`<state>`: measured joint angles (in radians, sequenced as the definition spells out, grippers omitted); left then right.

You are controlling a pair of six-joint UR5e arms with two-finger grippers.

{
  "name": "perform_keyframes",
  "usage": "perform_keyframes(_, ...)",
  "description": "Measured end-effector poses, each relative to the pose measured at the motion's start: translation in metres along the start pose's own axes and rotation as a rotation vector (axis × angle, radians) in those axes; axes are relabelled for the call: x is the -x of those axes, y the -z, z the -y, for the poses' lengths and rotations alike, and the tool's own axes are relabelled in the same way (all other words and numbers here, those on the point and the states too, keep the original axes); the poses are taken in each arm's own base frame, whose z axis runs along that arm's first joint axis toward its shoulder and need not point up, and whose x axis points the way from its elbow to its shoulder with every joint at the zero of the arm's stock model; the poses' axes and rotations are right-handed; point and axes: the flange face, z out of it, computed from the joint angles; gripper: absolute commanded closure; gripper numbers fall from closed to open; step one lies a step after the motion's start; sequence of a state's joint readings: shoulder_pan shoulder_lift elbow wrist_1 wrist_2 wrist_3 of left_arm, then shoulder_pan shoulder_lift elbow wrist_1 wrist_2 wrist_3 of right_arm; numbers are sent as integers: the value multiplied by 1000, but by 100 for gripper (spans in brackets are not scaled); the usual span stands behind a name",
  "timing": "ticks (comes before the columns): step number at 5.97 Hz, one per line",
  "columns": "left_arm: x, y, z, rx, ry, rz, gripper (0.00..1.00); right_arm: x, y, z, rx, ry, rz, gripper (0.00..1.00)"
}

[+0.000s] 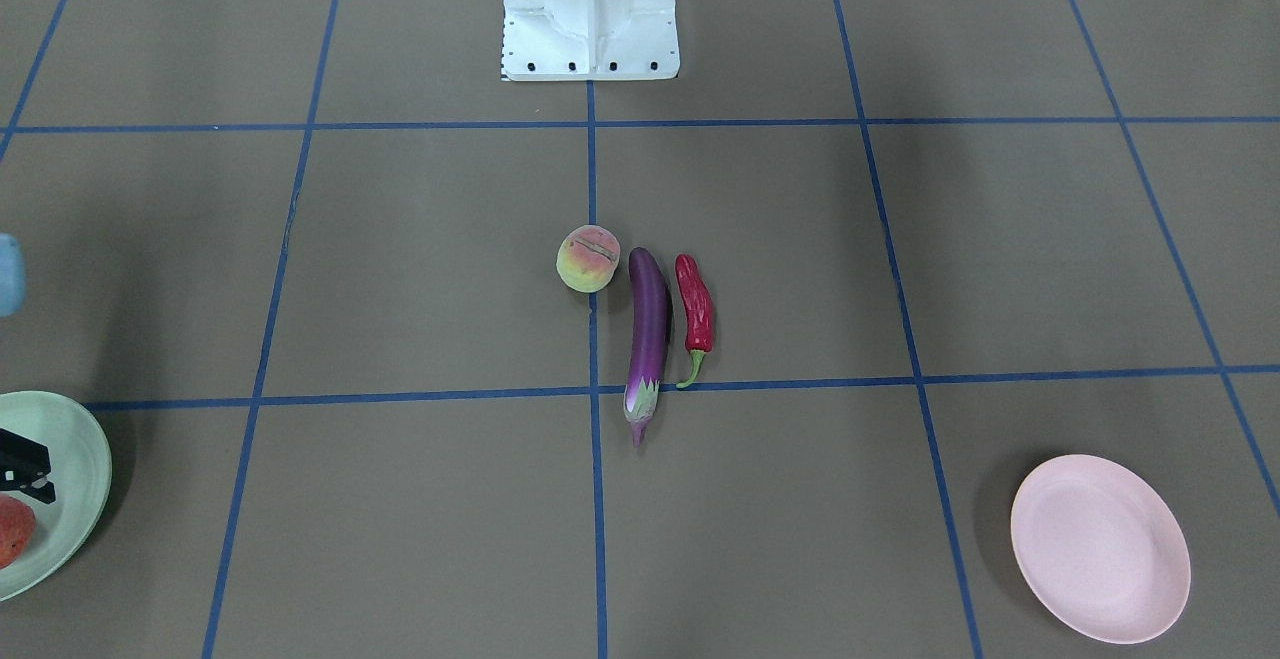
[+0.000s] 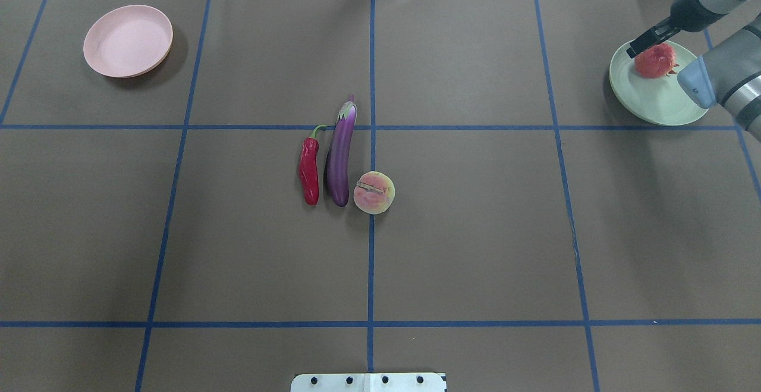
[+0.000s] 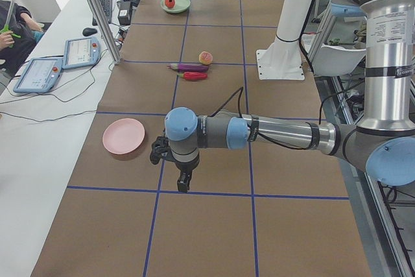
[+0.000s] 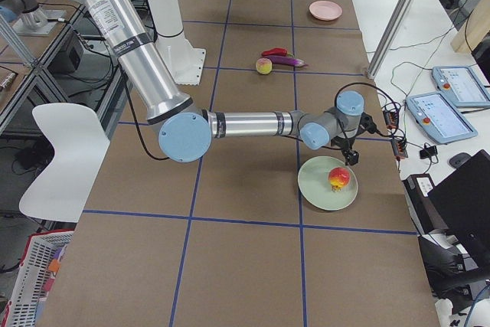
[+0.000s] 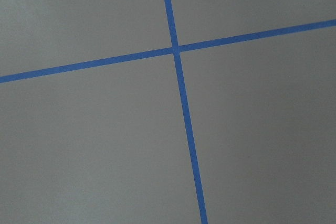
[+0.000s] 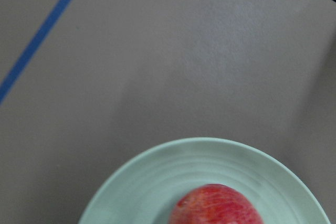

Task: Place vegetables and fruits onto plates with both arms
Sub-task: 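Move the right gripper back over the peach and lower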

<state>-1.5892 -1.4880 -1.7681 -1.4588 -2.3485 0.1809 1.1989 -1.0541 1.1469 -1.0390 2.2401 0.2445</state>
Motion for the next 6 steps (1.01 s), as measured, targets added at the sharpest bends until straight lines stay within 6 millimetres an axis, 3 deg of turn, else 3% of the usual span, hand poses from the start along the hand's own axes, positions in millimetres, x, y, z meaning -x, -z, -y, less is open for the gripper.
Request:
perform_keyframes(1, 0, 0, 0, 0, 1, 0, 0, 91, 16, 32, -13, -98, 43, 3)
perform_keyframes(2, 0, -1, 0, 3, 2, 0, 0, 210, 23, 58, -9, -185, 55, 4)
perform_keyframes(3, 0, -3, 0, 7, 2, -1, 0, 327, 19, 72, 0, -238, 32, 4)
perform_keyframes(4, 0, -6, 0, 12, 0, -2, 0, 425, 15, 76, 12, -259, -17, 4)
perform_keyframes(5, -1, -7, 1, 15, -1, -3, 0, 495, 11, 68, 27, -268, -66, 4)
perform_keyframes(6, -1, -7, 1, 15, -2, -3, 0, 532, 1, 51, 38, -274, -102, 4)
